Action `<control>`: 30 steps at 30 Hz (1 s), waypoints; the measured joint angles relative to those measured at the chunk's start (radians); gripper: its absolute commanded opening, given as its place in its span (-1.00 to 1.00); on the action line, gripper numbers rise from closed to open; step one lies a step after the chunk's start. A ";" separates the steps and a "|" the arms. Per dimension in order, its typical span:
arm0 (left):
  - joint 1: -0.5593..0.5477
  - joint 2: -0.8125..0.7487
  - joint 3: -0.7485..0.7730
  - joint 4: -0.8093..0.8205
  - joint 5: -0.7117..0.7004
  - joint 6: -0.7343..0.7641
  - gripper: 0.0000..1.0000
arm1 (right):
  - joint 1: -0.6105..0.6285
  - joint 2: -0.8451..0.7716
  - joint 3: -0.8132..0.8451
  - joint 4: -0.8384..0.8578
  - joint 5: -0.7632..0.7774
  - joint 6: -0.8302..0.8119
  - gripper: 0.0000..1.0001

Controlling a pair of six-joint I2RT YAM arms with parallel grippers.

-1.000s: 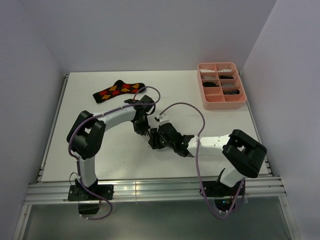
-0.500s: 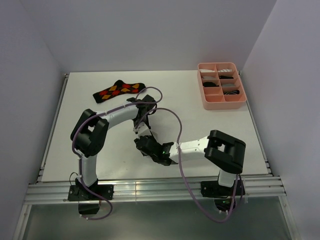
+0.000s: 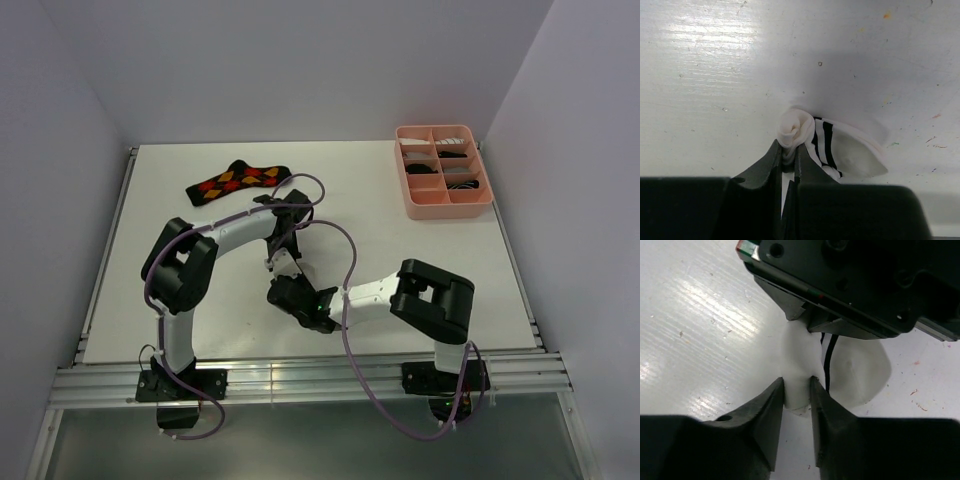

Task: Roll the socks
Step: Roll the sock at the center of the board.

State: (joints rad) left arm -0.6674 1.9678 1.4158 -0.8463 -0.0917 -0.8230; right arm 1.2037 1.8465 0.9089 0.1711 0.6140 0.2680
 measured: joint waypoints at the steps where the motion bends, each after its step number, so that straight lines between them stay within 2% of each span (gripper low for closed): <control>1: 0.000 0.000 0.000 0.000 0.001 0.000 -0.95 | 0.000 0.003 0.000 0.000 0.006 0.000 -0.46; 2: 0.000 0.000 -0.001 0.002 0.001 0.001 -0.91 | 0.000 0.007 0.000 0.003 0.014 0.002 -0.59; 3: 0.001 0.000 -0.002 0.006 0.001 0.003 -0.82 | 0.000 0.008 0.000 0.008 0.019 0.004 -0.85; 5: 0.001 -0.005 -0.006 0.014 0.000 0.003 -0.67 | 0.000 0.008 0.000 0.012 0.020 0.011 -1.00; 6: 0.001 -0.007 -0.010 0.019 0.000 0.003 -0.52 | 0.000 0.008 -0.004 0.019 0.021 0.016 -1.00; 8: 0.004 -0.021 -0.026 0.035 0.000 0.001 -0.34 | -0.003 0.001 -0.024 0.048 0.014 0.029 -1.00; 9: 0.006 -0.028 -0.036 0.042 0.002 -0.001 -0.15 | -0.007 -0.006 -0.035 0.062 0.005 0.034 -1.00; 12: 0.021 -0.066 -0.075 0.067 0.016 -0.013 0.18 | -0.035 -0.042 -0.088 0.117 -0.068 0.063 -1.00; 14: 0.031 -0.102 -0.106 0.086 0.024 -0.028 0.29 | -0.064 -0.073 -0.124 0.149 -0.142 0.087 -1.00; 20: 0.080 -0.258 -0.237 0.193 0.044 -0.082 0.32 | -0.177 -0.137 -0.208 0.229 -0.426 0.169 -1.00; 26: 0.110 -0.427 -0.422 0.346 0.069 -0.140 0.28 | -0.339 -0.140 -0.324 0.428 -0.761 0.327 -1.00; 30: 0.110 -0.485 -0.525 0.436 0.105 -0.169 0.29 | -0.425 -0.078 -0.379 0.598 -0.939 0.459 -1.00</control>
State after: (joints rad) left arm -0.5575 1.4826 0.8909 -0.4099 0.0132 -0.9924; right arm 0.7784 1.7687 0.5301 0.7692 -0.3248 0.7269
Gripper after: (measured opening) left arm 0.643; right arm 0.046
